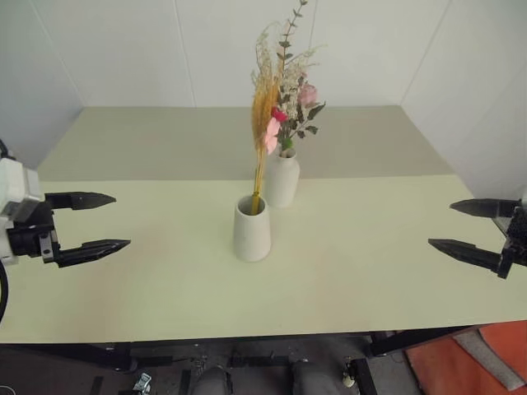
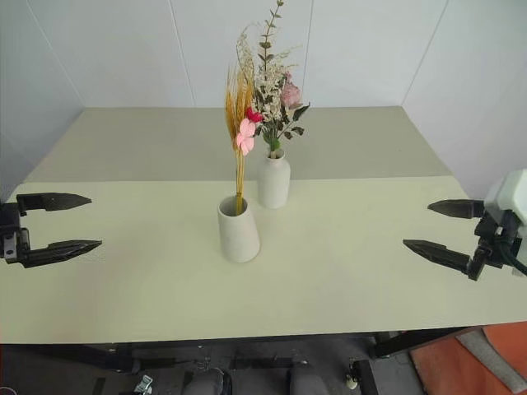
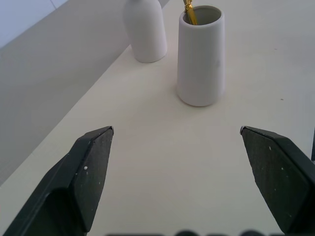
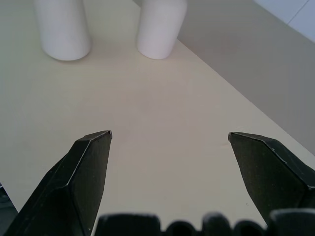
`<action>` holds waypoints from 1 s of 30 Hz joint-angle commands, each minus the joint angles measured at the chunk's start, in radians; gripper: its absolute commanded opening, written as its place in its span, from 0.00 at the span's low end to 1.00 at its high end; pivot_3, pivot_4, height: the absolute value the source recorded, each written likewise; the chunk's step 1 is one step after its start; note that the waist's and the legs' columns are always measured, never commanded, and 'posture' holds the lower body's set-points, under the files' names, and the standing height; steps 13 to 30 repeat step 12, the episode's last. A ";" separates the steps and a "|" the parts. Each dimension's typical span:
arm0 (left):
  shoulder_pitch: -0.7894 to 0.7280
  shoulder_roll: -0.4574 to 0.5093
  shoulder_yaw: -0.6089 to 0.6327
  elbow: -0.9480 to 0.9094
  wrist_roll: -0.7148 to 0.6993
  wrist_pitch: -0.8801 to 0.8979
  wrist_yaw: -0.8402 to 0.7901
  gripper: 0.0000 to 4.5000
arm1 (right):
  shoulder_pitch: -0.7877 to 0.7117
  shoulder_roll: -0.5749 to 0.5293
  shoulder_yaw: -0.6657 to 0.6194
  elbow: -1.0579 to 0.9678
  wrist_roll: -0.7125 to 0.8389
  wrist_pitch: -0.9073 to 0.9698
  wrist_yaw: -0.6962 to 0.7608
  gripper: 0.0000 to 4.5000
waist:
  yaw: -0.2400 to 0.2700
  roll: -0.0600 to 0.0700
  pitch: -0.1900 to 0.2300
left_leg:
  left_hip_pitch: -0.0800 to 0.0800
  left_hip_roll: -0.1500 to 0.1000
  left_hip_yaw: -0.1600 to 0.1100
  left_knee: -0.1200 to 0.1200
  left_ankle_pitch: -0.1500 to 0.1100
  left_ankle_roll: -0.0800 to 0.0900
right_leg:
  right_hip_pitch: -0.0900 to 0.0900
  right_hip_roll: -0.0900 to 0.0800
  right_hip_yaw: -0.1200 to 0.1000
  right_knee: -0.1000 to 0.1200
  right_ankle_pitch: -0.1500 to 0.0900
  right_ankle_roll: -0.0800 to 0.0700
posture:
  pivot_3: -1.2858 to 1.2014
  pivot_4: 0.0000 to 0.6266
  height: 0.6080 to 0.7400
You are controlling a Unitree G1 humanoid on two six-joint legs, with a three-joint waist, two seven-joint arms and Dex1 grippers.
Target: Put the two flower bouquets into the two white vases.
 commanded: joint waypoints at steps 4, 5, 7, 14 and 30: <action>0.055 0.016 0.050 -0.063 0.000 0.013 -0.025 1.00 | -0.032 0.016 0.075 -0.013 -0.019 -0.011 -0.027 0.99 | 0.001 0.000 0.000 | -0.001 0.000 0.000 0.000 0.000 0.000 | 0.000 0.000 0.000 0.000 0.000 0.000 | 0.52 0.24 1.00; 0.058 0.023 0.053 -0.065 0.004 0.011 -0.028 1.00 | -0.036 0.018 0.083 -0.020 -0.014 -0.018 -0.018 0.99 | 0.001 0.000 0.000 | -0.001 0.000 0.000 0.000 0.000 0.000 | -0.001 0.000 0.000 0.000 0.000 0.000 | 0.52 0.24 1.00; 0.051 0.032 0.063 -0.060 0.001 0.015 -0.027 1.00 | -0.048 0.018 0.092 -0.021 -0.003 -0.037 0.005 0.99 | 0.002 0.000 0.000 | -0.001 0.000 0.000 0.000 0.000 0.000 | -0.001 0.000 0.000 0.000 0.000 0.000 | 0.52 0.24 1.00; 0.031 0.042 0.086 -0.065 -0.015 0.039 -0.011 1.00 | -0.168 0.015 0.152 0.083 -0.013 -0.073 0.019 0.99 | 0.001 0.000 0.000 | 0.000 0.000 0.000 0.000 0.000 0.000 | 0.000 0.000 0.000 0.000 0.000 0.000 | 0.52 0.24 1.00; 0.031 0.042 0.086 -0.065 -0.015 0.039 -0.011 1.00 | -0.168 0.015 0.152 0.083 -0.013 -0.073 0.019 0.99 | 0.001 0.000 0.000 | 0.000 0.000 0.000 0.000 0.000 0.000 | 0.000 0.000 0.000 0.000 0.000 0.000 | 0.52 0.24 1.00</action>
